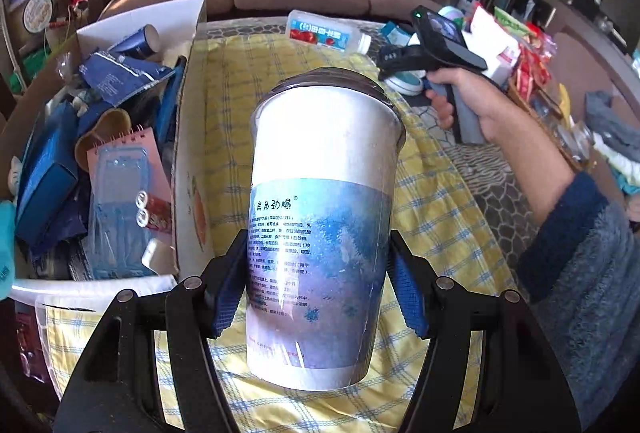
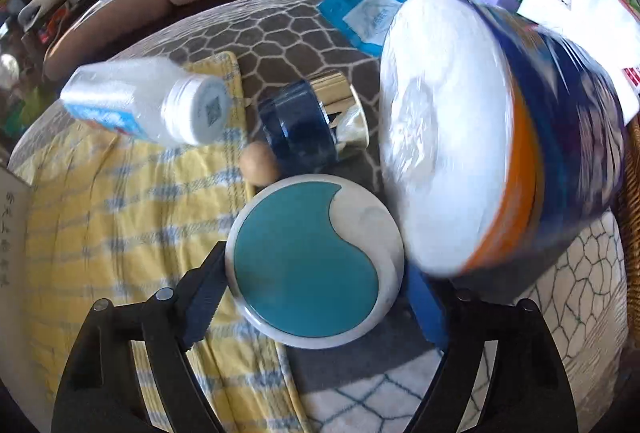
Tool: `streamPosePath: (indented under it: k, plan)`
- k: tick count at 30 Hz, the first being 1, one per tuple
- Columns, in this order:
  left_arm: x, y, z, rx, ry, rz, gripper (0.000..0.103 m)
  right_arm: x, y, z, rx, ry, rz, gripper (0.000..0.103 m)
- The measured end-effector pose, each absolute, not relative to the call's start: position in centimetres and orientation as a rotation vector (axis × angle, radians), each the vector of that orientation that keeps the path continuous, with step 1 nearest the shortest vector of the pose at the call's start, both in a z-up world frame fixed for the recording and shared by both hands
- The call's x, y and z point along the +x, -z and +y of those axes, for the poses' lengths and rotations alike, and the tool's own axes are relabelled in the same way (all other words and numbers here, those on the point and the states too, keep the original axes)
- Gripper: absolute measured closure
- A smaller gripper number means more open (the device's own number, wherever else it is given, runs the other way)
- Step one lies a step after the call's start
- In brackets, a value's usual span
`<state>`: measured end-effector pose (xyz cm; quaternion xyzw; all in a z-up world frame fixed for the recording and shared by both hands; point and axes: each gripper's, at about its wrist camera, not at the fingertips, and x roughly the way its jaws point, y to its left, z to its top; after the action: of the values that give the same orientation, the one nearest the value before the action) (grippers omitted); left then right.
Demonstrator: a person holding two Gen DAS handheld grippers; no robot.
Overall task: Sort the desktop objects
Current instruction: 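Grasp the white paper cup with the left gripper while the right grasps the teal compact, then lower the paper cup into the cardboard box with the left while the right carries the compact over it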
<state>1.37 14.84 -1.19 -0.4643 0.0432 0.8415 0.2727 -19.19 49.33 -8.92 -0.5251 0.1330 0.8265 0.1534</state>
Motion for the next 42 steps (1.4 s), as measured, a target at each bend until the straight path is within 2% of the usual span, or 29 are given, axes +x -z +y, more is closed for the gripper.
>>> streamPosePath:
  k: [5,10,13,15,17,22,33,42]
  plan:
    - [1.6,-0.7,13.9,-1.149,-2.358,0.133,0.041,-16.7,8.3,48.2,-1.607,-2.365,0.398,0.02]
    - [2.0,-3.2,12.3,-1.035,-2.462,0.147,0.041,-12.7,3.8,44.8,-1.581,-2.438,0.437,0.02]
    - [1.9,-4.5,11.4,-0.99,-2.493,0.135,0.041,-10.2,1.5,41.3,-1.581,-2.511,0.251,0.02]
    - [1.8,-5.2,10.3,-0.969,-2.515,0.109,0.041,-7.4,0.6,39.0,-1.585,-2.526,0.044,0.02]
    - [1.7,-5.7,9.7,-0.959,-2.533,0.104,0.041,-4.7,0.3,38.5,-1.567,-2.524,-0.042,0.02]
    - [0.9,-7.1,7.3,-0.937,-2.576,0.04,0.041,0.1,-3.2,38.6,-1.452,-2.606,0.211,0.02]
    - [-2.3,-8.4,3.6,-0.895,-2.719,0.021,0.041,0.3,-9.0,33.4,-1.161,-2.731,0.113,0.02]
    - [-5.1,-7.8,1.1,-0.91,-2.784,0.0,0.04,-2.0,-10.0,27.3,-1.181,-2.858,0.082,0.02]
